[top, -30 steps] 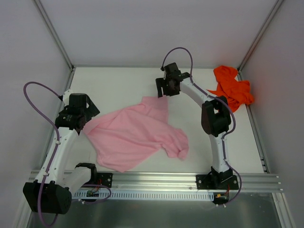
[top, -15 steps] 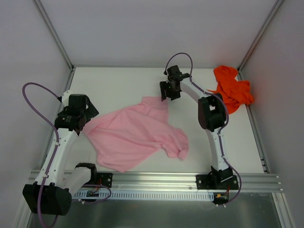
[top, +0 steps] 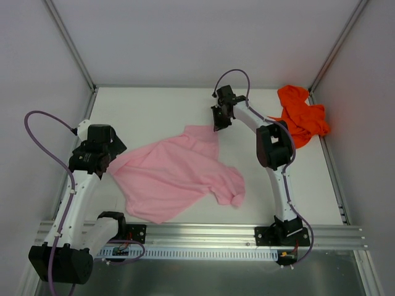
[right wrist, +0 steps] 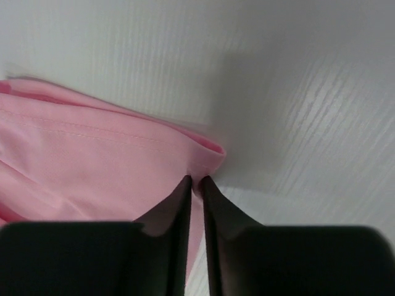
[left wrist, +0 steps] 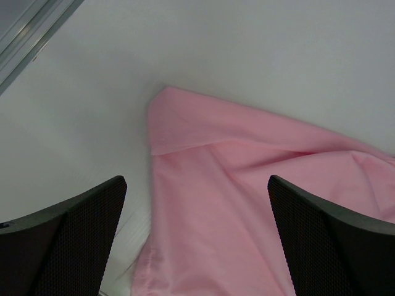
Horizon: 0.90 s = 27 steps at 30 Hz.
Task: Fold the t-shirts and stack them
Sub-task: Flatten out the tshirt
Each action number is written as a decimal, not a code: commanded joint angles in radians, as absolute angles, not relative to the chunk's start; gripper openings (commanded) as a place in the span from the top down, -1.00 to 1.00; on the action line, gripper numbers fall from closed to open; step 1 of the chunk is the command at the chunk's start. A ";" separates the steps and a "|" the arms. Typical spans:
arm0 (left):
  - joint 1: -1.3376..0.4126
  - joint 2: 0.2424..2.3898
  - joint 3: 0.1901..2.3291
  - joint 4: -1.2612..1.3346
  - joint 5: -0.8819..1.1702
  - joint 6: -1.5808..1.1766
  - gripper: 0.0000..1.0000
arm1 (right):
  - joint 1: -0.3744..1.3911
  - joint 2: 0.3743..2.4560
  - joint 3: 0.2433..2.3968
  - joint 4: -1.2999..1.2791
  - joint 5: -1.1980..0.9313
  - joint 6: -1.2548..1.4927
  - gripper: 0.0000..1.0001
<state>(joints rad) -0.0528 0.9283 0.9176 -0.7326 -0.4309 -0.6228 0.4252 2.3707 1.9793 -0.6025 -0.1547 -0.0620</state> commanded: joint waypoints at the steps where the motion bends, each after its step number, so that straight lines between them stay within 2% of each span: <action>1: -0.058 0.911 0.913 -0.759 -0.477 -0.663 -0.98 | 0.426 2.418 2.000 -0.630 -0.110 -0.057 0.84; 2: -0.057 0.916 0.898 -0.761 -0.477 -0.670 -0.98 | 0.425 2.416 2.002 -0.630 -0.103 -0.055 0.97; 7: -0.055 0.960 0.859 -0.778 -0.451 -0.735 -0.98 | 0.410 2.355 1.979 -0.615 -0.040 -0.045 0.97; 15: -0.046 1.123 0.815 -0.657 -0.379 -0.807 -0.97 | 0.348 2.132 1.845 -0.518 -0.023 -0.047 0.98; 27: -0.031 1.405 0.847 -0.405 -0.373 -0.720 -0.63 | 0.344 2.102 1.752 -0.479 -0.098 -0.051 0.98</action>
